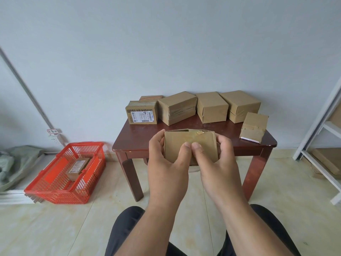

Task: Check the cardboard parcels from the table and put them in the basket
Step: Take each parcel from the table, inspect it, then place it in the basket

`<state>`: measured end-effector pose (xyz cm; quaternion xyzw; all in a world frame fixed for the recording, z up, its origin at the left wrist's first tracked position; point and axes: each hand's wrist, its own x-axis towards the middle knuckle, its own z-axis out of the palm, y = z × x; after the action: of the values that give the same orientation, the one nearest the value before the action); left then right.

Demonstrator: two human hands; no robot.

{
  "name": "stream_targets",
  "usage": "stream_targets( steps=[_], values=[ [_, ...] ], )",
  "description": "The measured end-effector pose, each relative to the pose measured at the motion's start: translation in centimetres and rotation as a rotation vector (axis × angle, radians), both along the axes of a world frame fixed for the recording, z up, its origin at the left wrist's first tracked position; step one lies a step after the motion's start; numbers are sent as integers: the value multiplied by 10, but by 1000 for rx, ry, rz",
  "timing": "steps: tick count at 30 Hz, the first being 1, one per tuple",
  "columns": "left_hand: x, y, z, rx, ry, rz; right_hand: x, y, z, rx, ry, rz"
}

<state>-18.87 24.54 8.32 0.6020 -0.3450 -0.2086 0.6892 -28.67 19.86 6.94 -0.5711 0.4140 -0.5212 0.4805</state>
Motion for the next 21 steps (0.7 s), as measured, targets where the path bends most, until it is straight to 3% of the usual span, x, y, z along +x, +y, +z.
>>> stream_targets(
  steps=[5,17,21],
  values=[
    [2,-4,-1,-5,49,50,1,6,-4,2,8,11],
    [-4,-1,-13,-4,-42,75,3,-4,-8,20,38,-40],
    [3,-3,-13,29,44,56,5,4,-8,-12,108,-16]
  ],
)
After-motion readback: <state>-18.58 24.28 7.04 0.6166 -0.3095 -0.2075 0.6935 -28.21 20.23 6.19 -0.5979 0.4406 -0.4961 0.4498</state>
